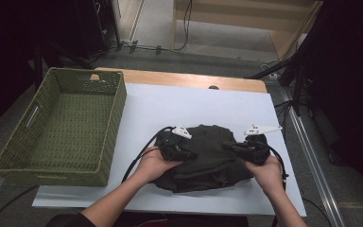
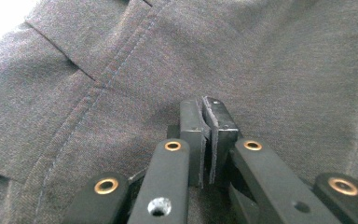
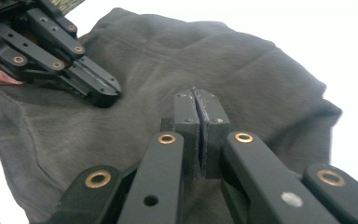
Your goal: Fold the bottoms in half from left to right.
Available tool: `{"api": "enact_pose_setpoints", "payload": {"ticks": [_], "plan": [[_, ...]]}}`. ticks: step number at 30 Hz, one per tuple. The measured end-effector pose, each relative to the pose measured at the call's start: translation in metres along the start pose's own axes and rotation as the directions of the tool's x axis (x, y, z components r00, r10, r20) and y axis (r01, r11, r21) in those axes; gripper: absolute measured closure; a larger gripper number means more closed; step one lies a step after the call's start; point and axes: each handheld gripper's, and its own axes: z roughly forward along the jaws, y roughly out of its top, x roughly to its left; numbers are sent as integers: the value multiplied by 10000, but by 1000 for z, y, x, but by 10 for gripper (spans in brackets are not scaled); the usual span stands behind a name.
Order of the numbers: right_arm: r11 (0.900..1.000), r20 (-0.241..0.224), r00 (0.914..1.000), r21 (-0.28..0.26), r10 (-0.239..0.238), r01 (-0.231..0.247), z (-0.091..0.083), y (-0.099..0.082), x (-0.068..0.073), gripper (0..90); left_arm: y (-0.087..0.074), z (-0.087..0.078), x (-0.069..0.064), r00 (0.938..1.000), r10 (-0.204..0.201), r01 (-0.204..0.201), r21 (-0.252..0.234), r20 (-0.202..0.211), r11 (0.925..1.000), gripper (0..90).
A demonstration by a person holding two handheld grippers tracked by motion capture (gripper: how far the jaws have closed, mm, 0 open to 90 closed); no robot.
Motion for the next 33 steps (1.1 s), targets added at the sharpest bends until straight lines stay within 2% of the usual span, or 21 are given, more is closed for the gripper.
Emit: {"api": "enact_pose_setpoints", "payload": {"ticks": [6,13,33], "plan": [[9994,-262,9993,199,-273,278,11,0,11,856,-5,0,-3,10000,77,-78,71,61,9999,878],[9978,-316,9988,539,-364,381,15,-12,10,856,-11,-2,-6,9999,49,-51,152,107,9999,877],[9931,-319,9973,953,-657,685,19,-43,19,865,-31,-3,-16,9996,-112,107,232,250,9997,877]]}}
